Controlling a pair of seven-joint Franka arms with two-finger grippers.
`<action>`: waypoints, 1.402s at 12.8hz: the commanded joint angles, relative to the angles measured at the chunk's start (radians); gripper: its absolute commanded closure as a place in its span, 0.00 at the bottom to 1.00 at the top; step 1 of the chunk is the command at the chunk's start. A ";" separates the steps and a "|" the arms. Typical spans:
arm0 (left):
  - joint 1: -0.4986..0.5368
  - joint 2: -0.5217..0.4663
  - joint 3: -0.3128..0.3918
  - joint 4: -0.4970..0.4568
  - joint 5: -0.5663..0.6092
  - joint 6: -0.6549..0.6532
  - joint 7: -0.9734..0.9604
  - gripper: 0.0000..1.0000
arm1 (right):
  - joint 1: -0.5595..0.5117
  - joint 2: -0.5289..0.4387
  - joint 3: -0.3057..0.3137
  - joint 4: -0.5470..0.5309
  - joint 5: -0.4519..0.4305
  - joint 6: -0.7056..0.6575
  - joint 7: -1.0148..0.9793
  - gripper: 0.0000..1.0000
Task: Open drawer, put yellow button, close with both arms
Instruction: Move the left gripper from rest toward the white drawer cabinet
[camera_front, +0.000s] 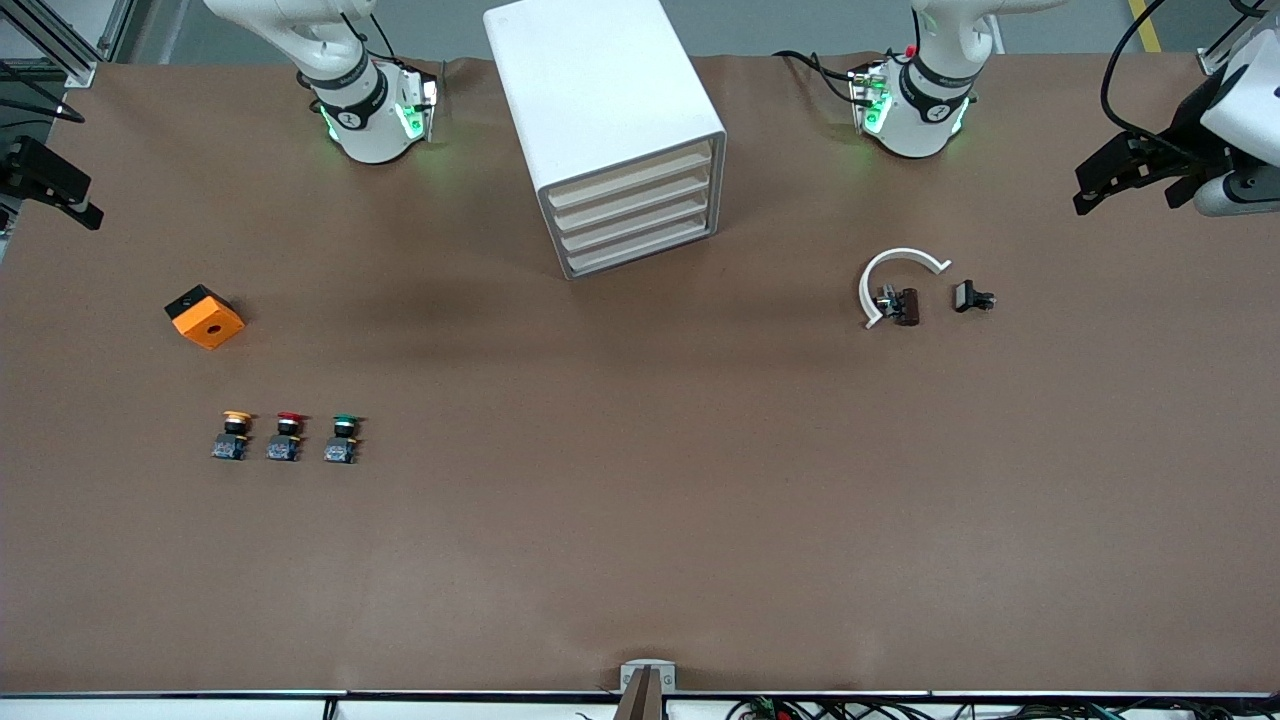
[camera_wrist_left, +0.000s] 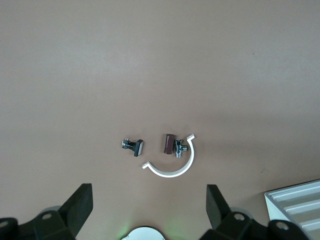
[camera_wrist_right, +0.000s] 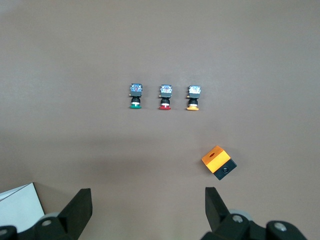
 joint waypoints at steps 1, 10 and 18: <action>0.002 0.013 -0.003 0.032 0.029 -0.033 0.022 0.00 | -0.005 -0.026 0.005 -0.015 0.013 -0.003 0.007 0.00; -0.027 0.188 -0.007 0.056 -0.068 -0.010 -0.029 0.00 | -0.004 -0.026 0.007 -0.015 0.013 -0.007 0.008 0.00; -0.177 0.427 -0.102 0.056 -0.150 0.135 -0.498 0.00 | -0.005 -0.035 0.004 -0.018 0.038 -0.006 0.054 0.00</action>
